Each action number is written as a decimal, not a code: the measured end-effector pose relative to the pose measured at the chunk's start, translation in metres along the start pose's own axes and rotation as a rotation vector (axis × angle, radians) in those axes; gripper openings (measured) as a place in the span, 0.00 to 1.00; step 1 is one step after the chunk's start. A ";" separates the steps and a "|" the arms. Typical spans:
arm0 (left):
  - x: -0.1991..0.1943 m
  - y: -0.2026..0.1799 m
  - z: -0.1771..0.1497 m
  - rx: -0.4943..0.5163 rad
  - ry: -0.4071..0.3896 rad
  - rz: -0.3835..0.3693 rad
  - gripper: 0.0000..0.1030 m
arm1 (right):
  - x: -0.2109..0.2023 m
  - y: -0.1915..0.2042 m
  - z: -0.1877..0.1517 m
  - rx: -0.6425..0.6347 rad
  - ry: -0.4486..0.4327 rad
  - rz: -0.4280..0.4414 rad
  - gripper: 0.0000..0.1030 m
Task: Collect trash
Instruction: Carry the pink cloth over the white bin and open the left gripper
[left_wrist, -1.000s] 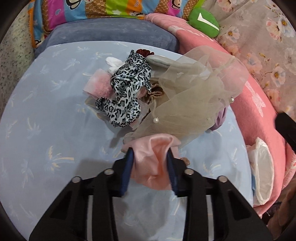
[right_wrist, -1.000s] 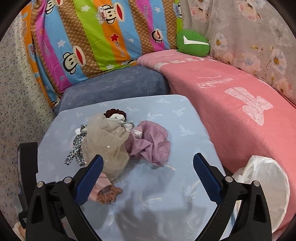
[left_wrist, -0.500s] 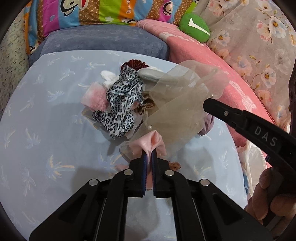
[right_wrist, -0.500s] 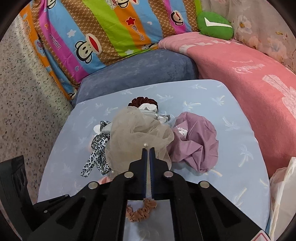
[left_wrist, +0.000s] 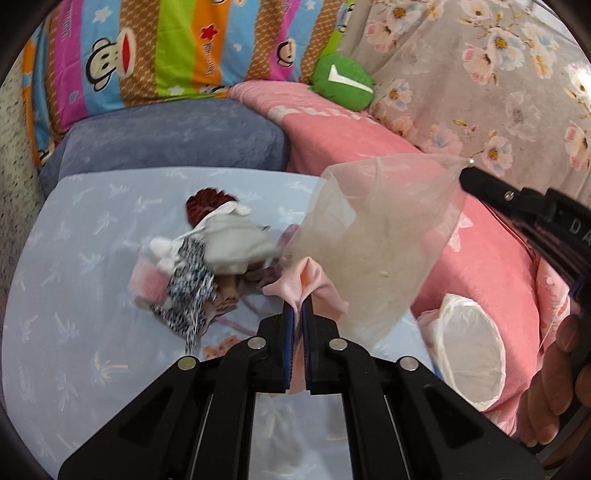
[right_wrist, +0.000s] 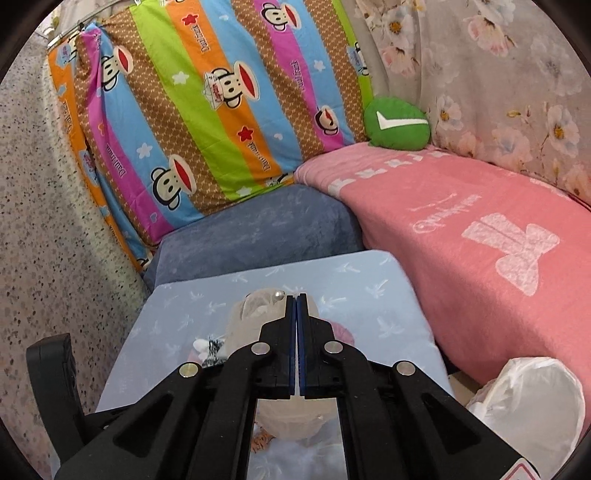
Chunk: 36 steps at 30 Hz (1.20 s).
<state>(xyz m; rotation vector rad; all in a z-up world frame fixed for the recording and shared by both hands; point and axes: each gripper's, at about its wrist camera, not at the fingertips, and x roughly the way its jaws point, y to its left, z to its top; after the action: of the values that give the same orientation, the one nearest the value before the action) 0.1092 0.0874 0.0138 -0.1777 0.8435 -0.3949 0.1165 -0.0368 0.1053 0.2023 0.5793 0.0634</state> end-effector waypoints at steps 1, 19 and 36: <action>-0.001 -0.009 0.002 0.015 -0.007 -0.008 0.04 | -0.009 -0.007 0.004 0.003 -0.016 -0.010 0.00; 0.001 -0.165 0.000 0.248 -0.017 -0.189 0.04 | -0.144 -0.160 0.012 0.161 -0.156 -0.252 0.00; 0.017 -0.242 -0.028 0.374 0.036 -0.251 0.18 | -0.173 -0.227 -0.029 0.294 -0.115 -0.365 0.17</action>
<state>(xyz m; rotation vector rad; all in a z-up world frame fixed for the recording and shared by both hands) 0.0330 -0.1405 0.0579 0.0726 0.7703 -0.7853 -0.0438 -0.2738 0.1272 0.3801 0.5014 -0.3875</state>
